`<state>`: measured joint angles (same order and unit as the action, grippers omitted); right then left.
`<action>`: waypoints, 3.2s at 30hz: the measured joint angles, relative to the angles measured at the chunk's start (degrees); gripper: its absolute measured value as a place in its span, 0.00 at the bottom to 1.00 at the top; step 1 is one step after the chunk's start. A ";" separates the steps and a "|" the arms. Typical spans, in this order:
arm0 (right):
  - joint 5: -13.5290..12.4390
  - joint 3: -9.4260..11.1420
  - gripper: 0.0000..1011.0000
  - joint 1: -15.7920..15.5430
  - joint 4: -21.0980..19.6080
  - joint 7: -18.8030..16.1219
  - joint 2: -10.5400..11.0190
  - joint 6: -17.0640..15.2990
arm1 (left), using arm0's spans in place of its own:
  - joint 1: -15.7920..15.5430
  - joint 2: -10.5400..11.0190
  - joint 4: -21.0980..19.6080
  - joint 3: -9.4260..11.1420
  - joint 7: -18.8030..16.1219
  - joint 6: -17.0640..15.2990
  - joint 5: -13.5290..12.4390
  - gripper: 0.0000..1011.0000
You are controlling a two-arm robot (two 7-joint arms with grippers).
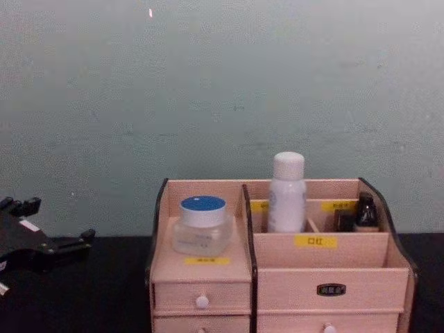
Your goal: Pick up the facial cleanser and watermelon frost from the table and place them into the tiered storage box.
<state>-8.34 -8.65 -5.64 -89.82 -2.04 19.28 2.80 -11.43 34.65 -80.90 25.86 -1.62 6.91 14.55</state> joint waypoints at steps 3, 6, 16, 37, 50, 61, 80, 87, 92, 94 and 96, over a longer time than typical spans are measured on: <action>0.41 0.01 0.99 0.92 1.02 -0.55 -0.26 -0.29 | 0.00 0.00 0.00 0.00 0.00 0.00 0.00 0.99; 0.87 0.00 0.99 1.97 2.06 -1.24 -0.53 -0.76 | 0.00 0.00 0.00 0.00 0.00 0.00 0.00 0.99; 0.82 -0.06 0.99 1.70 1.85 -1.18 -0.48 -0.69 | 0.00 0.00 0.00 0.00 0.00 0.00 0.00 0.99; 0.72 -0.08 0.99 1.50 1.61 -0.97 -0.40 -0.56 | 0.00 0.00 0.00 0.00 0.00 0.00 0.00 0.99; 0.66 -0.08 0.99 1.47 1.57 -0.95 -0.39 -0.53 | 0.00 0.00 0.00 0.00 0.00 0.00 0.00 0.99; 0.66 -0.08 0.99 1.47 1.57 -0.95 -0.40 -0.53 | 0.00 0.00 0.00 0.00 0.00 0.00 0.00 0.99; 0.66 -0.07 0.99 1.46 1.57 -0.95 -0.40 -0.54 | 0.00 0.00 0.00 0.00 0.00 0.00 0.00 0.99; 0.66 -0.07 0.99 1.46 1.57 -0.95 -0.40 -0.53 | 0.00 0.00 0.00 0.00 0.00 0.00 0.00 0.99; 0.66 -0.07 0.99 1.46 1.57 -0.95 -0.40 -0.53 | 0.00 0.00 0.00 0.00 0.00 0.00 0.00 0.99; 0.67 -0.07 0.99 1.47 1.57 -0.95 -0.40 -0.53 | 0.00 0.00 0.00 0.00 0.00 0.00 0.00 0.99; 0.67 -0.08 0.99 1.46 1.57 -0.96 -0.40 -0.53 | 0.00 0.00 0.00 0.00 0.00 0.00 0.00 0.99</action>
<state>-7.67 -8.73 -4.18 -88.25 -2.99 18.88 2.26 -11.43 34.65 -80.90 25.86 -1.62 6.91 14.55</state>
